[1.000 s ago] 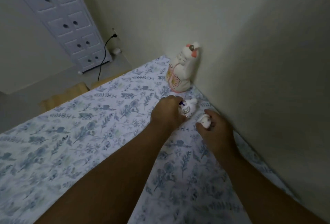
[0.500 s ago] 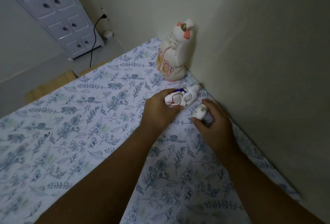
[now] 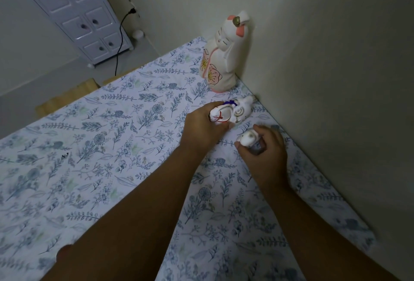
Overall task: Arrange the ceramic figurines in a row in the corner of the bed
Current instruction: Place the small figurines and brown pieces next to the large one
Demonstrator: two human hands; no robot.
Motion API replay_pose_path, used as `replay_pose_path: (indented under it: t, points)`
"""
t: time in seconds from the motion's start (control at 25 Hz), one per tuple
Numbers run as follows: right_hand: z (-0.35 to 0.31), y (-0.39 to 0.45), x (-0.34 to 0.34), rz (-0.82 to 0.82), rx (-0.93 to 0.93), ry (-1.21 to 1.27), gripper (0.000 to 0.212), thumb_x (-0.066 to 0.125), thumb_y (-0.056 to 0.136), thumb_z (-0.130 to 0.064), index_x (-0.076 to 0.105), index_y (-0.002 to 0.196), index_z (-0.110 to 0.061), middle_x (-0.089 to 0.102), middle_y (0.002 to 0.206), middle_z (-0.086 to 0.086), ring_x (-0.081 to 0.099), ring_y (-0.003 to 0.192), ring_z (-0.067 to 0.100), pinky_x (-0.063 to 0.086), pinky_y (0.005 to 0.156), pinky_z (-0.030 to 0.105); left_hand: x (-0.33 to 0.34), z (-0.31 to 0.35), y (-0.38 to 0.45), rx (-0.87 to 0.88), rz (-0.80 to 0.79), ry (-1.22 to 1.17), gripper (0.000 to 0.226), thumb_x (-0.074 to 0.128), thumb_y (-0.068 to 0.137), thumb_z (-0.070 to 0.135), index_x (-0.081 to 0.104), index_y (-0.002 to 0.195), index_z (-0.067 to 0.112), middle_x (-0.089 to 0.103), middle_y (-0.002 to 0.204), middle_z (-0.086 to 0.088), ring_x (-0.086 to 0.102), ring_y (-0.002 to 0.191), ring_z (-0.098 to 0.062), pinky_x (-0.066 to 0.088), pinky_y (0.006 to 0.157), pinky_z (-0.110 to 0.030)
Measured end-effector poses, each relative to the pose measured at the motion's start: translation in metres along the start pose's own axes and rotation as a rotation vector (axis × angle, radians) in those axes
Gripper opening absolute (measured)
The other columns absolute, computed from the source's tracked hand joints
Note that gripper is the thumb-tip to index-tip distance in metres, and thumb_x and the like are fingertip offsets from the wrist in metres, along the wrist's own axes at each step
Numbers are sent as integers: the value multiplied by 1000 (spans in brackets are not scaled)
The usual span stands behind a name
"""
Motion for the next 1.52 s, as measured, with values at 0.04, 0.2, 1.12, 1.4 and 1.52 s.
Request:
replay_pose_path:
  t: [0.04, 0.2, 1.12, 1.4, 1.52]
  points:
    - [-1, -1, 0, 4, 5, 3, 58, 92, 67, -23, 67, 119, -14, 49, 113, -9, 63, 102, 21, 55, 84, 31, 0, 0, 0, -3, 2, -7, 49, 90, 71, 16, 75, 118, 18, 77, 101, 9, 66, 86, 12, 47, 82, -4]
    - [-2, -8, -1, 4, 7, 3, 59, 92, 68, -22, 67, 120, -12, 50, 114, -6, 61, 103, 19, 54, 85, 28, 0, 2, -1, -25, 3, -16, 49, 90, 71, 14, 75, 118, 16, 79, 105, 3, 70, 92, -2, 50, 83, -8]
    - [-90, -102, 13, -257, -201, -338, 61, 57, 96, -47, 45, 149, -20, 42, 158, 1, 29, 150, 21, 26, 119, 43, -114, -16, -160, -114, 54, 310, 66, 63, 96, 46, 43, 152, 17, 42, 159, -5, 28, 152, -22, 22, 123, -39]
    - [-158, -211, 83, -664, -380, -291, 66, 67, 93, -37, 41, 152, -24, 35, 162, -3, 21, 152, 16, 20, 123, 39, -208, -71, -289, -323, 127, 391, 70, 69, 91, 35, 43, 152, 13, 47, 154, -8, 33, 149, -30, 30, 120, -44]
    - [-171, -225, 117, -846, -244, -206, 82, 78, 85, -26, 35, 154, -29, 36, 160, -3, 27, 149, 17, 29, 120, 40, -224, -94, -302, -361, 129, 316, 54, 70, 83, 15, 57, 135, 10, 60, 132, -8, 51, 129, -30, 45, 102, -36]
Point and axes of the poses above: each hand's wrist, its own y-axis towards the middle knuckle, its own x-axis out of the palm, z = x × y, the point moved 3 cm from there along y, towards the middle knuckle
